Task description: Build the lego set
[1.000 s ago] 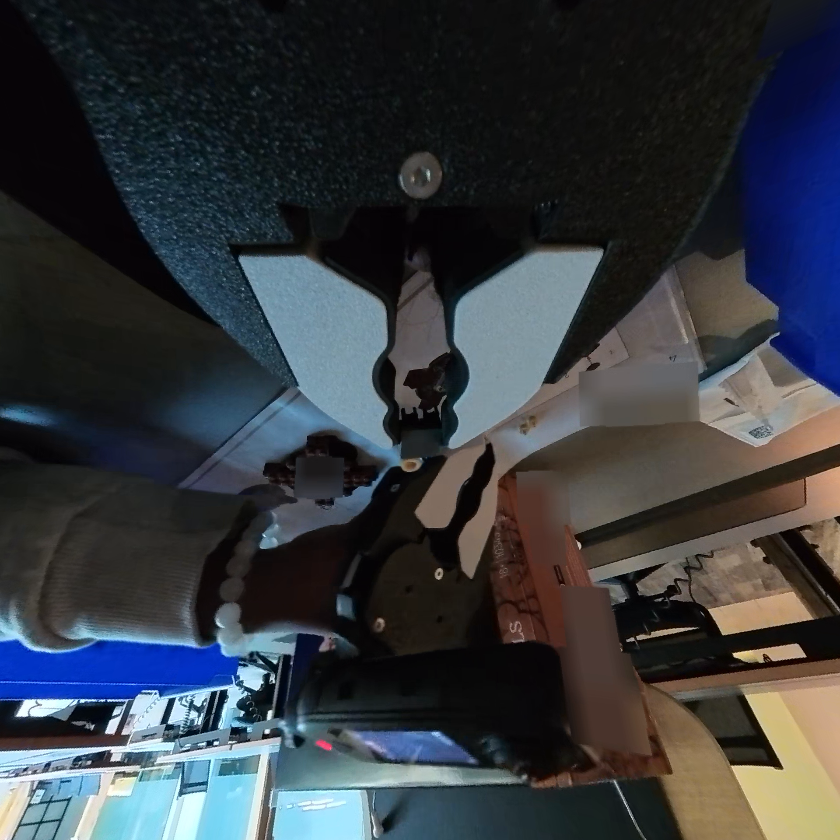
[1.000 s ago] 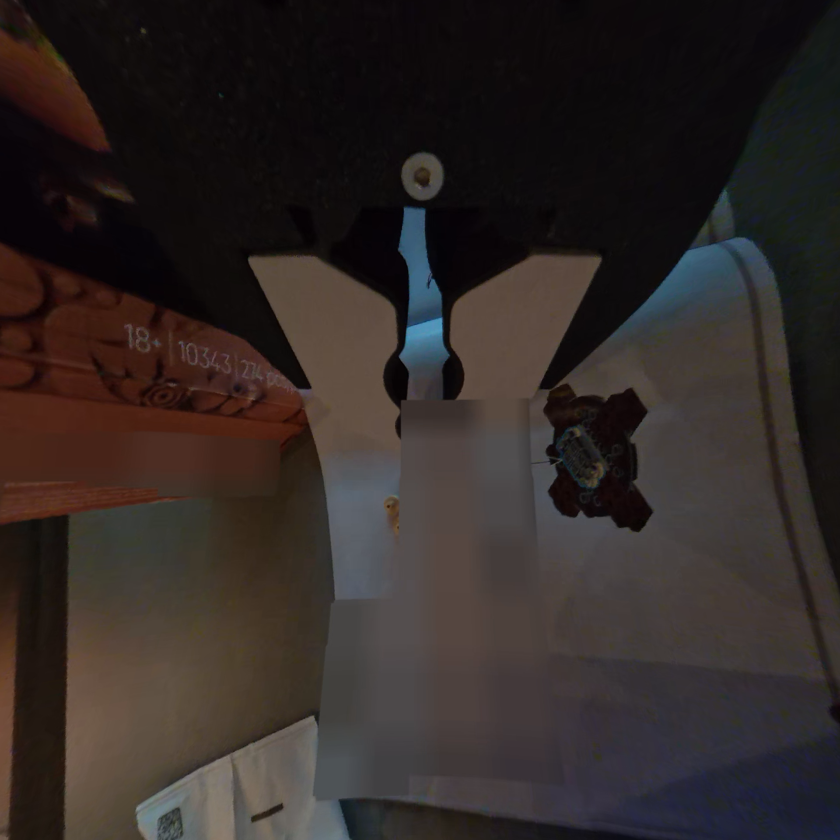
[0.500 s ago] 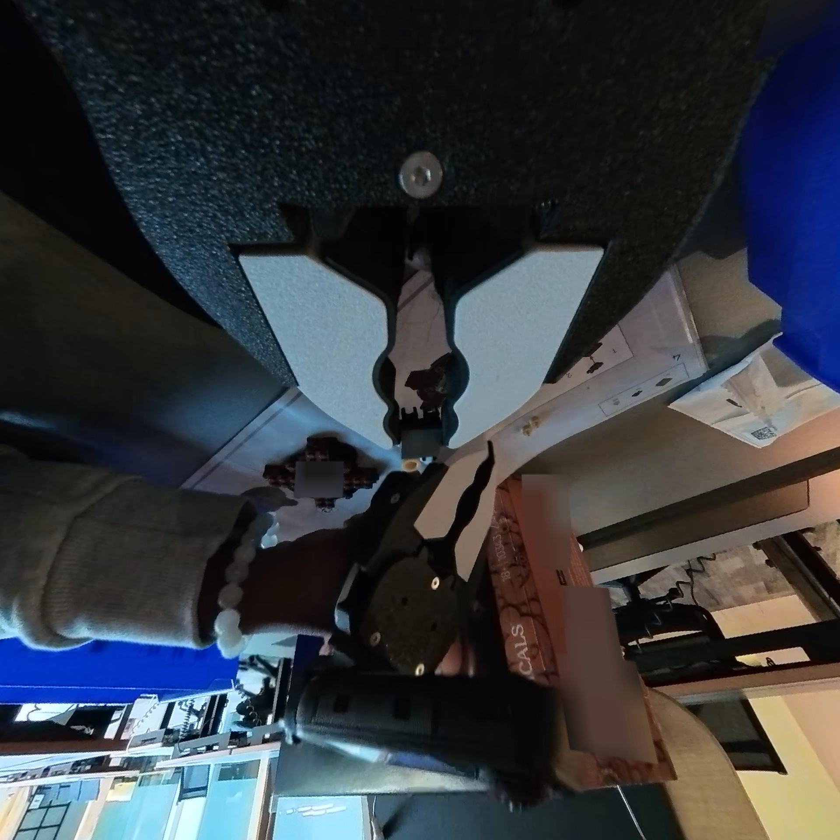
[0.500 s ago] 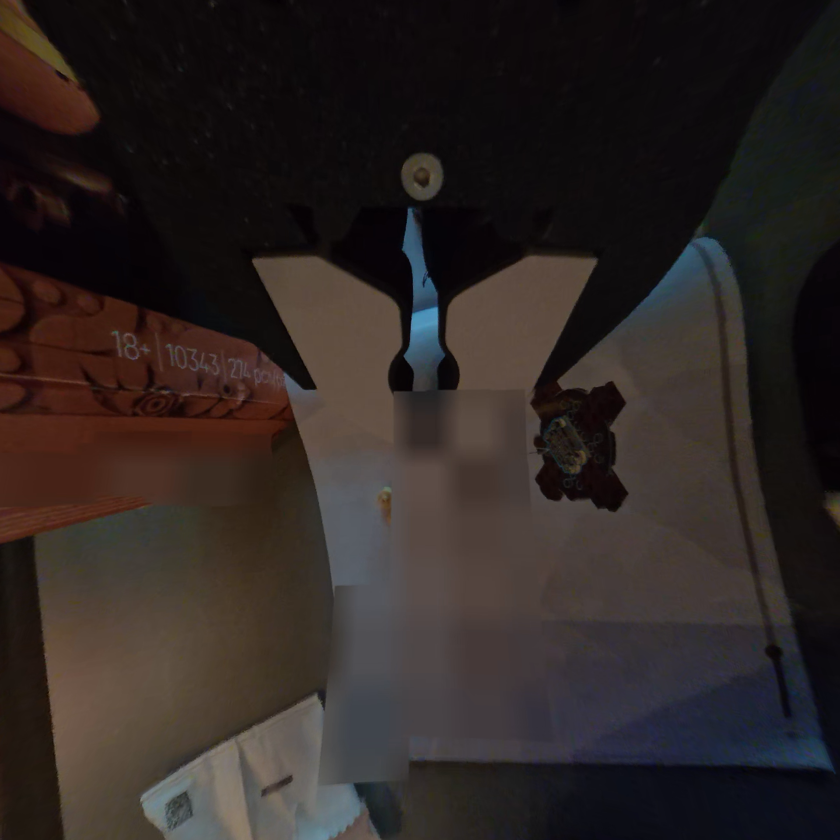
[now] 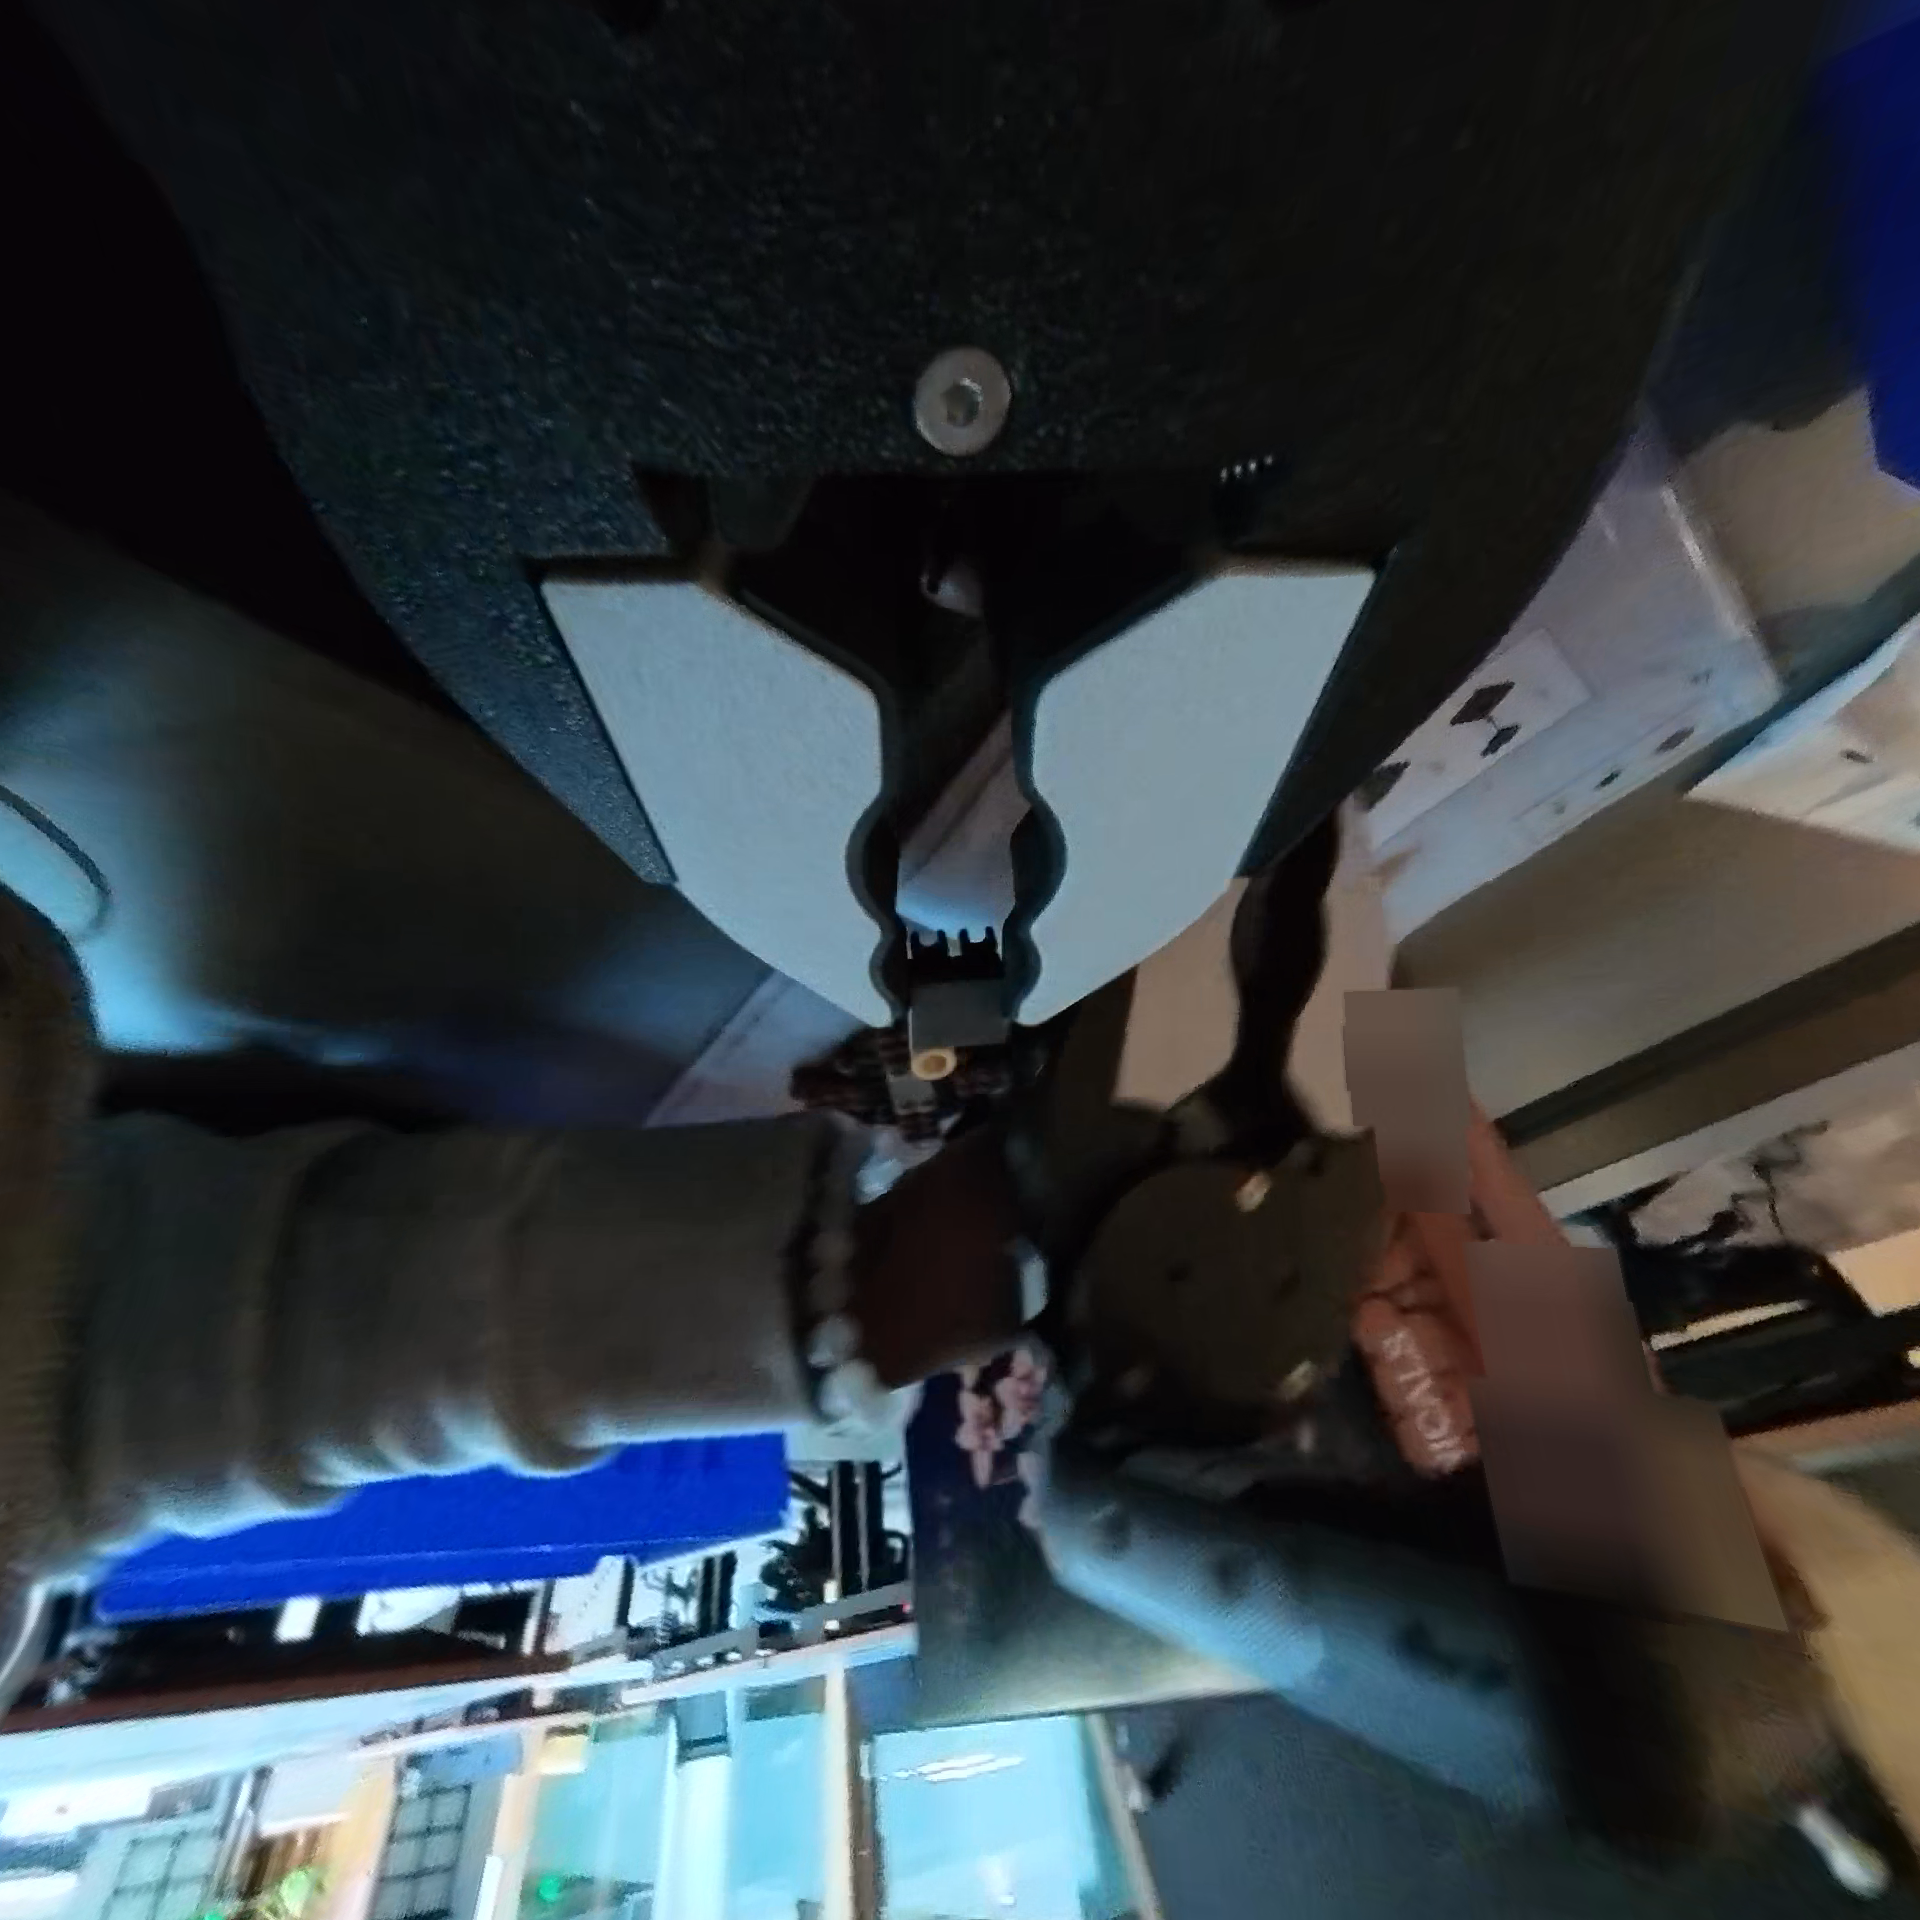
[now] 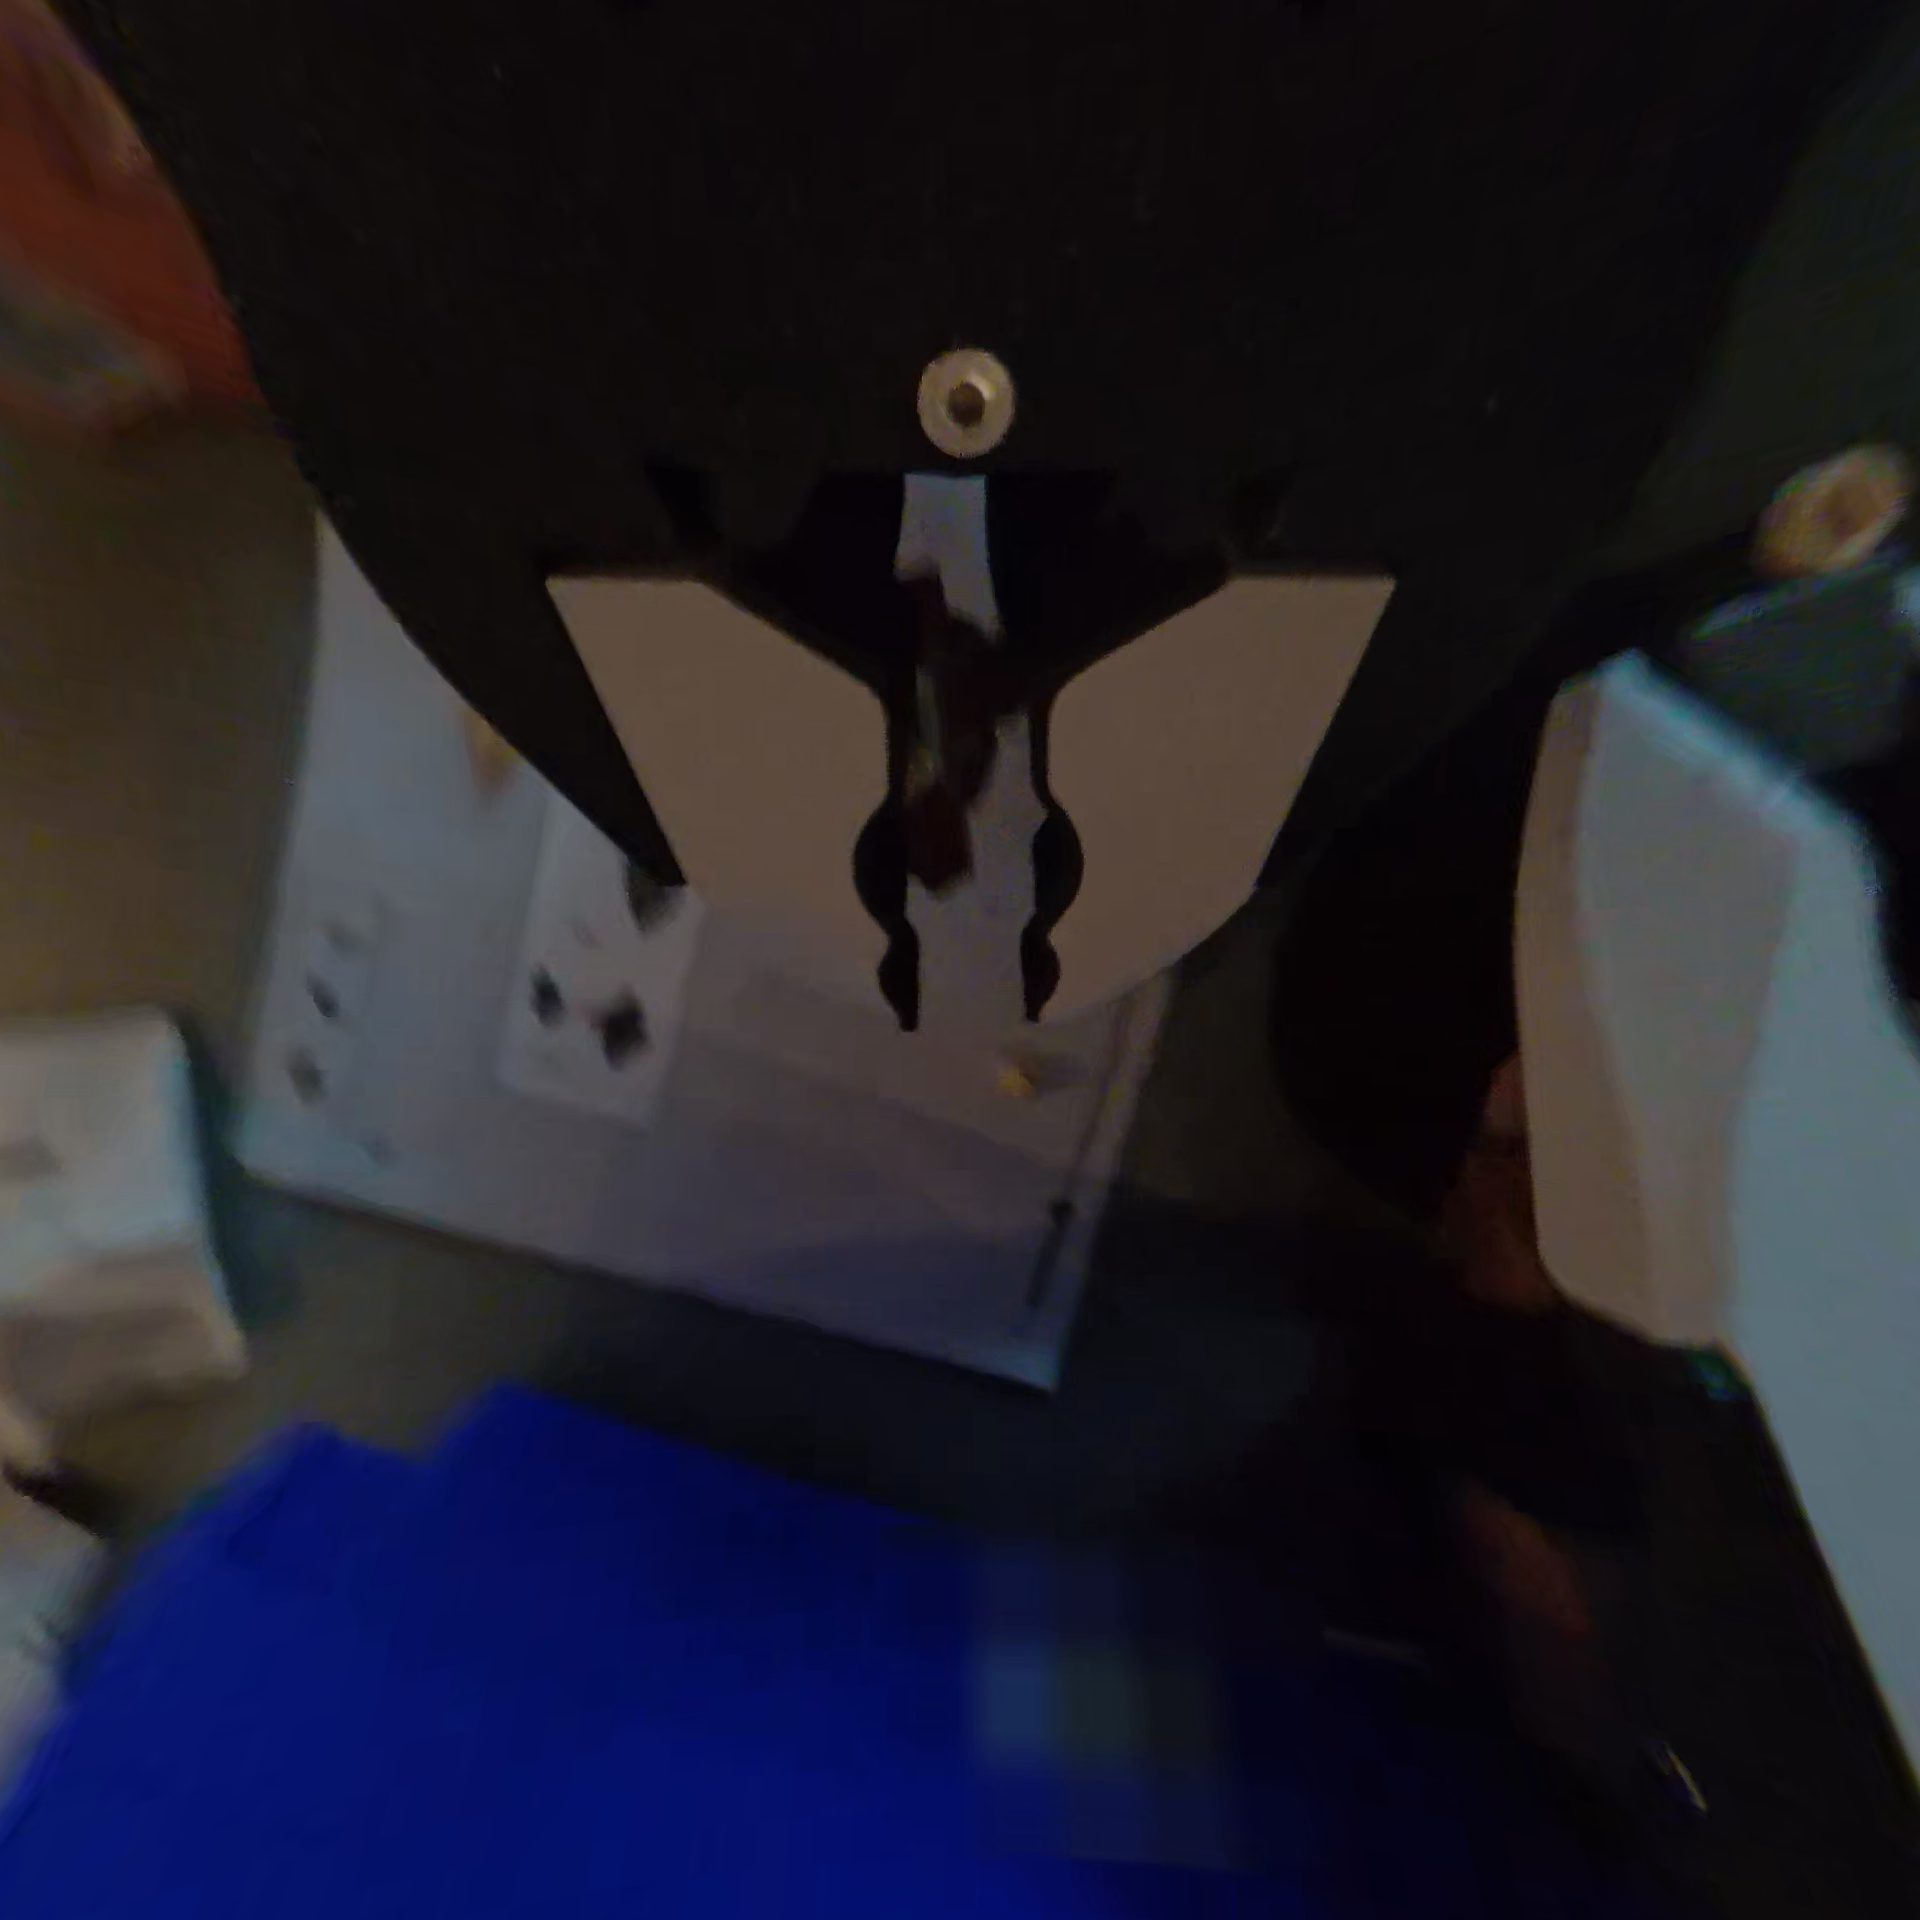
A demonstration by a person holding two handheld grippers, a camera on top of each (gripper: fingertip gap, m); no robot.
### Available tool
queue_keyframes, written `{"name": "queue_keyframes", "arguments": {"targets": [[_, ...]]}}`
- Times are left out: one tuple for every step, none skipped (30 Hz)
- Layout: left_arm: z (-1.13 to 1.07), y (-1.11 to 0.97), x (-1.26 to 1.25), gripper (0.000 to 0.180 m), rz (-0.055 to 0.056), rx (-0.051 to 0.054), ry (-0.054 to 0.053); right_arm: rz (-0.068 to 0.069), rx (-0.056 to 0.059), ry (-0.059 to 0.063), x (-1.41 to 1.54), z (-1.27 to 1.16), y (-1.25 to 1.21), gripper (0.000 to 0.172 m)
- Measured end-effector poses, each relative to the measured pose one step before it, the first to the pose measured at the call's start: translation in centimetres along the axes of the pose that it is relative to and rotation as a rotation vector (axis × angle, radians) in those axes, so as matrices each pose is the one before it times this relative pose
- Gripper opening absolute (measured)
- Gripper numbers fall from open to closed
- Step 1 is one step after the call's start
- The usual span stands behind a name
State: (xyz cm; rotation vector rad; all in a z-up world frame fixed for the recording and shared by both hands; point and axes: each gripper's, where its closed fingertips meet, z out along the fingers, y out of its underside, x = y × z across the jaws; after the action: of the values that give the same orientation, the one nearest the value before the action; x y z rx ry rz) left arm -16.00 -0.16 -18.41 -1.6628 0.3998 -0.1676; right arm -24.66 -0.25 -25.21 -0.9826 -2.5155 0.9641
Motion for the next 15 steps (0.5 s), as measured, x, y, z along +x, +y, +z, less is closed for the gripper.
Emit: {"name": "queue_keyframes", "arguments": {"targets": [[-0.161, 0.007, 0.361, 0.017, 0.0151, 0.0058, 0.0069, -0.0345, 0.0062, -0.0470, -0.725, 0.703, -0.460, 0.020], [-0.200, -0.059, 0.421, 0.017, 0.0123, 0.0160, 0.0136, -0.0353, 0.0097, -0.0422, -0.659, 0.753, -0.564, 0.023], [-0.219, -0.148, 0.189, 0.017, 0.0039, 0.0203, 0.0022, -0.0415, 0.0077, -0.0384, -0.581, 0.782, -0.478, 0.023], [-0.237, -0.251, 0.002, 0.017, -0.0039, 0.0213, -0.0024, -0.0395, -0.0137, -0.0160, -0.180, 0.779, -0.091, 0.018], [-0.182, -0.207, -0.043, 0.017, -0.0125, 0.0204, 0.0026, -0.0240, -0.0252, -0.0027, 0.107, 0.562, 0.179, 0.006], [-0.144, -0.164, -0.194, 0.017, -0.0173, 0.0158, -0.0026, 0.0006, 0.0175, -0.0264, -0.171, 0.067, -0.376, 0.005], [-0.118, -0.159, -0.175, 0.017, -0.0172, 0.0155, -0.0002, 0.0058, -0.0176, -0.0189, -0.103, -0.039, 0.172, 0.005], [-0.097, -0.173, -0.111, 0.017, -0.0142, 0.0154, 0.0021, -0.0031, -0.0100, 0.0127, 0.167, -0.132, 0.197, 0.005], [-0.094, -0.154, -0.153, 0.017, -0.0119, 0.0132, -0.0034, -0.0059, 0.0071, 0.0210, 0.135, -0.249, 0.068, 0.005], [-0.046, -0.078, -0.099, 0.017, -0.0070, 0.0067, -0.0020, 0.0106, 0.0100, 0.0098, -0.076, -0.478, 0.023, 0.005], [-0.009, -0.009, 0.031, 0.017, -0.0017, 0.0009, 0.0043, 0.0283, 0.0148, 0.0137, -0.116, -0.786, -0.054, 0.005], [0.043, 0.060, 0.028, 0.017, 0.0009, -0.0046, 0.0026, 0.0395, 0.0215, 0.0317, -0.052, -1.153, -0.077, 0.005], [0.073, 0.078, 0.030, 0.017, 0.0028, -0.0069, 0.0012, 0.0501, 0.0207, 0.0439, -0.107, -1.440, 0.108, 0.005], [0.082, 0.084, 0.009, 0.017, 0.0042, -0.0075, -0.0001, 0.0561, 0.0085, 0.0532, -0.206, -1.639, 0.470, 0.005], [0.086, 0.103, -0.014, 0.017, 0.0021, -0.0089, -0.0017, 0.0555, -0.0063, 0.0640, -0.248, -1.728, 0.936, 0.005]]}}
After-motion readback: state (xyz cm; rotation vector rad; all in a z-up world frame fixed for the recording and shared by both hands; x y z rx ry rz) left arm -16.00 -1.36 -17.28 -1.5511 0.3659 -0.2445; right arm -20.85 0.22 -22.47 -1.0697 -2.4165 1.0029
